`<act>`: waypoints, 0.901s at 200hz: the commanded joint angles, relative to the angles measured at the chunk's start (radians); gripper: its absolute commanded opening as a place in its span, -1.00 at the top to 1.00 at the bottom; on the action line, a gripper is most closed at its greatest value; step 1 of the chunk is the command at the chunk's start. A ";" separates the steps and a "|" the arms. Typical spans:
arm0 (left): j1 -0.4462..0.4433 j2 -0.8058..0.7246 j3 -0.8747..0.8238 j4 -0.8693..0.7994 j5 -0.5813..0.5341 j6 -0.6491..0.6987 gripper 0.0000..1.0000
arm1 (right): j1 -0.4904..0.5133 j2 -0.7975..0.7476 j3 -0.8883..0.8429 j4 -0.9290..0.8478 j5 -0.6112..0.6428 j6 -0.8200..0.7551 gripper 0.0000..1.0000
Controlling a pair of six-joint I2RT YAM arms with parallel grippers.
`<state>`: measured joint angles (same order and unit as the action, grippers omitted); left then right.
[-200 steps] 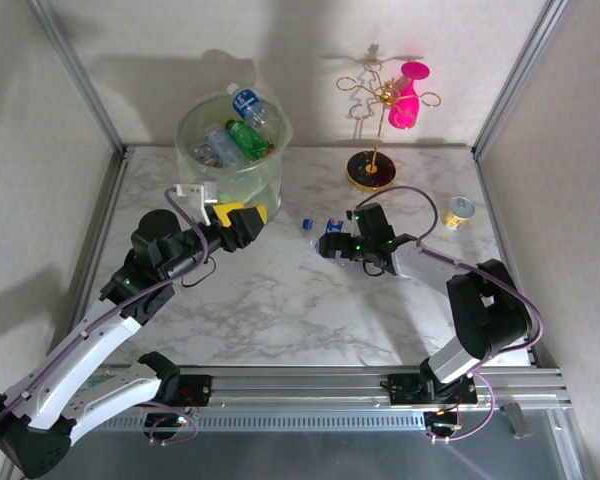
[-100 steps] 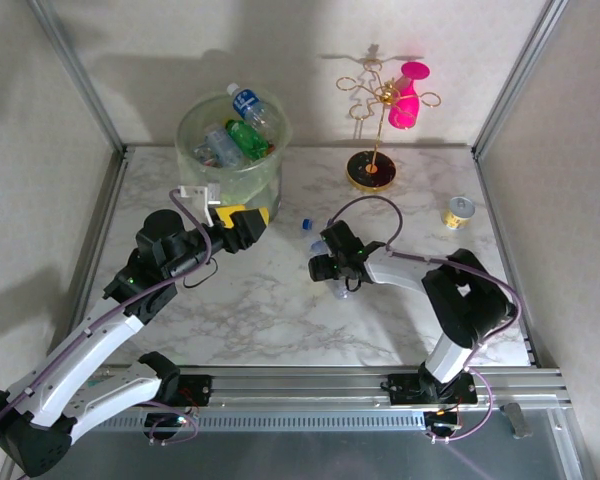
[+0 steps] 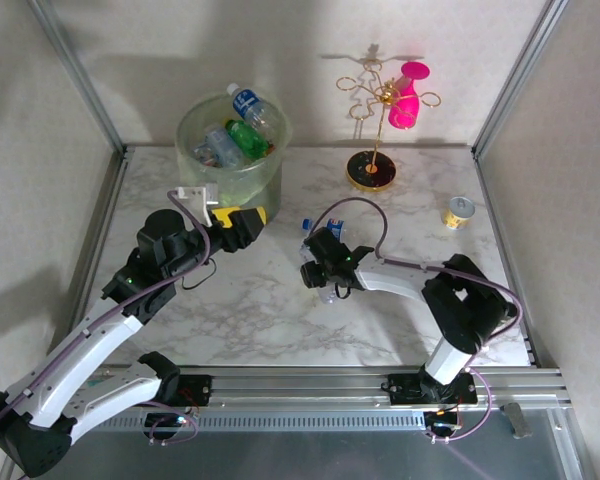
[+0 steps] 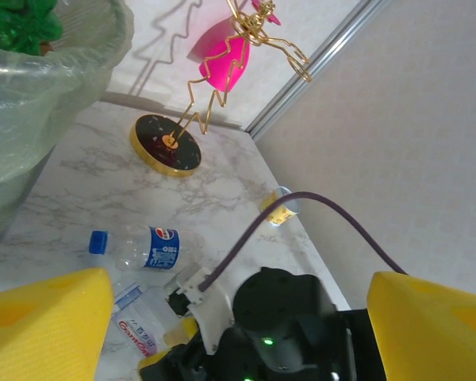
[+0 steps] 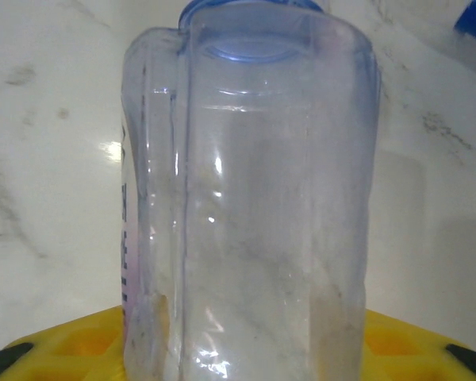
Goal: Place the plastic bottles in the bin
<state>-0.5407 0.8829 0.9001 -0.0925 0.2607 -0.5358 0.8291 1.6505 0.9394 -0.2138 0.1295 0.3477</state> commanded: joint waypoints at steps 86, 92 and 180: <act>-0.005 0.053 0.069 0.087 0.047 -0.174 -0.81 | 0.036 -0.573 -0.033 0.190 -0.158 -0.009 0.05; -0.007 0.069 0.077 0.089 0.063 -0.182 -0.86 | 0.038 -0.586 -0.028 0.192 -0.168 -0.007 0.05; -0.136 0.217 0.102 0.300 0.235 -0.190 -0.87 | 0.053 -0.695 -0.031 0.252 -0.282 0.037 0.06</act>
<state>-0.6506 1.0813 0.9794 0.1059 0.4465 -0.7231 0.8711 0.9844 0.8909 -0.0238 -0.1097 0.3634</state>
